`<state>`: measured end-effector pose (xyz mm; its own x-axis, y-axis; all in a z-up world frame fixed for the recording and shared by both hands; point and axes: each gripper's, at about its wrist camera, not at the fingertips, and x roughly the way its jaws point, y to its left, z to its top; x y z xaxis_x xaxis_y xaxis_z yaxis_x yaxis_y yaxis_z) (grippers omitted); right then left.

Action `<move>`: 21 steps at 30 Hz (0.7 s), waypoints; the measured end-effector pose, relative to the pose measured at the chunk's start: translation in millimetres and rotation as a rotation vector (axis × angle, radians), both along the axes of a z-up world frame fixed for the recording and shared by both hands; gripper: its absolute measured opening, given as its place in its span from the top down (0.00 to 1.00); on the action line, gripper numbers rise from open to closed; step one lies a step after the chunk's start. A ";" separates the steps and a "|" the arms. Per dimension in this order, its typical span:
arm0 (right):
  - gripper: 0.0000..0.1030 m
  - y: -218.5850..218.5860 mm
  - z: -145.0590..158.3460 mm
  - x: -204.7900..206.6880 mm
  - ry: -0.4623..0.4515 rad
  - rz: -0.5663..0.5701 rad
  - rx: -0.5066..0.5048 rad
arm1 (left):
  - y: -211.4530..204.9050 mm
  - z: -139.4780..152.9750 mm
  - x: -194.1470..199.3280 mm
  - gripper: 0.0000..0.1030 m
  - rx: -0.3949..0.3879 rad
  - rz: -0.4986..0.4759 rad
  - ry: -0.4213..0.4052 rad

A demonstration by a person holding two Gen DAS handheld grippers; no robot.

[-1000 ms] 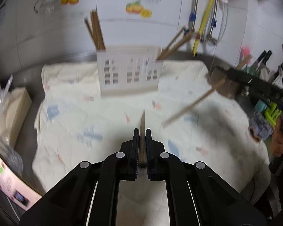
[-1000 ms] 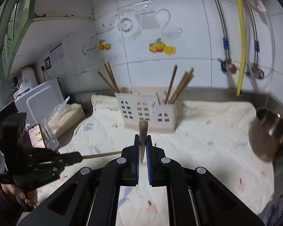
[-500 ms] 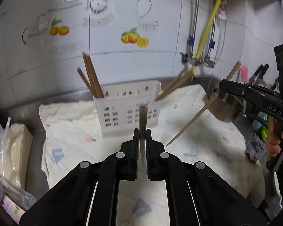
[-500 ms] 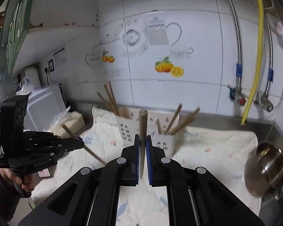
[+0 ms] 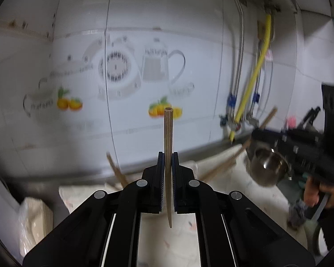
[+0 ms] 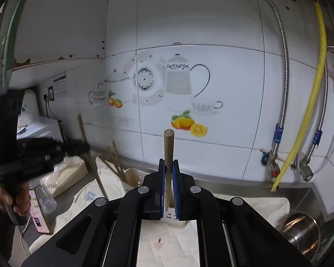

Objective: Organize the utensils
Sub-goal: 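Lift both chopsticks and lower them into the white holder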

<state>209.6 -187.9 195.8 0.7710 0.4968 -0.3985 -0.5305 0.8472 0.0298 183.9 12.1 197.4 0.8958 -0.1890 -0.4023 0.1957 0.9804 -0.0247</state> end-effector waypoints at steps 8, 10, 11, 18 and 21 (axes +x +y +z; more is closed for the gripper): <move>0.94 9.1 -3.1 32.0 0.014 -0.014 -0.007 | 4.3 20.9 42.5 0.95 0.010 0.062 -0.040; 0.94 11.8 -8.6 38.9 0.024 -0.012 -0.009 | 7.1 17.4 53.5 0.95 0.004 0.074 -0.033; 0.94 13.6 -11.2 40.8 0.027 -0.011 -0.013 | 8.4 14.1 57.5 0.95 0.006 0.084 -0.029; 0.94 23.1 -35.2 57.5 0.081 -0.002 -0.038 | 22.2 -16.4 77.5 0.95 -0.007 0.121 0.034; 0.94 25.6 -45.2 62.6 0.103 -0.002 -0.045 | 25.8 -29.0 80.8 0.95 -0.019 0.117 0.063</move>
<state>272.2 -162.4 150.6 0.7258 0.4751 -0.4975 -0.5252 0.8498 0.0454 264.7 37.9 168.4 0.8852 -0.0925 -0.4560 0.0771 0.9956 -0.0524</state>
